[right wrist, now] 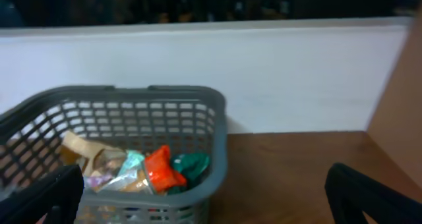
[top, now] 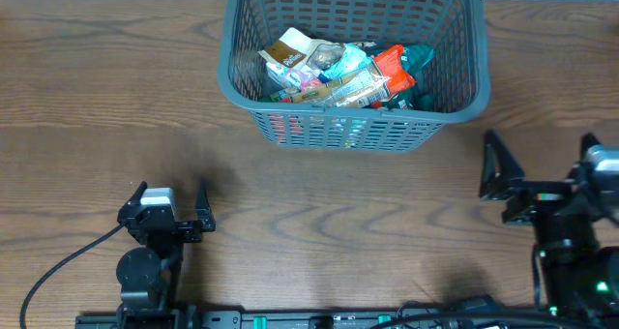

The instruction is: Pack container

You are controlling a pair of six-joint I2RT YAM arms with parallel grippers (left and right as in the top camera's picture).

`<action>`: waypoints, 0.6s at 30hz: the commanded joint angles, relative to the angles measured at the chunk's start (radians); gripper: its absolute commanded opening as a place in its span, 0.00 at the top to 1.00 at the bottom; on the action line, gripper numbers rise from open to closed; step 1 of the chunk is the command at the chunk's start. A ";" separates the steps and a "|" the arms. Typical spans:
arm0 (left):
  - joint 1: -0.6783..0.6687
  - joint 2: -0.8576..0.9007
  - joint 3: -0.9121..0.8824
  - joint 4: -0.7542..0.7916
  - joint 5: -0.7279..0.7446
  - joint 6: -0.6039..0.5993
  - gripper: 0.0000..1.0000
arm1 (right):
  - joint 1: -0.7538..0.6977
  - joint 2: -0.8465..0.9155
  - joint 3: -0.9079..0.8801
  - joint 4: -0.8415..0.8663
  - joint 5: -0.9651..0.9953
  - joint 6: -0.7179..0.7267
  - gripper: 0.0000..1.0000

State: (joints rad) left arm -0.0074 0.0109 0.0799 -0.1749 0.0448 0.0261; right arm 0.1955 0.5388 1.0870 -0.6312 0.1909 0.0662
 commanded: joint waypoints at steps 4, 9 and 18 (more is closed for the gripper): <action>0.006 -0.007 -0.026 -0.006 -0.005 0.007 0.02 | 0.006 -0.102 -0.189 0.071 -0.159 -0.070 0.01; 0.006 -0.007 -0.026 -0.006 -0.005 0.007 0.02 | 0.006 -0.178 -0.323 0.142 -0.192 -0.017 0.01; 0.006 -0.007 -0.026 -0.006 -0.005 0.007 0.02 | 0.006 -0.300 -0.565 0.368 -0.192 -0.015 0.01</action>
State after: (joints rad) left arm -0.0074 0.0109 0.0799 -0.1749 0.0448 0.0265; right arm 0.1955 0.2687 0.5735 -0.2928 0.0132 0.0410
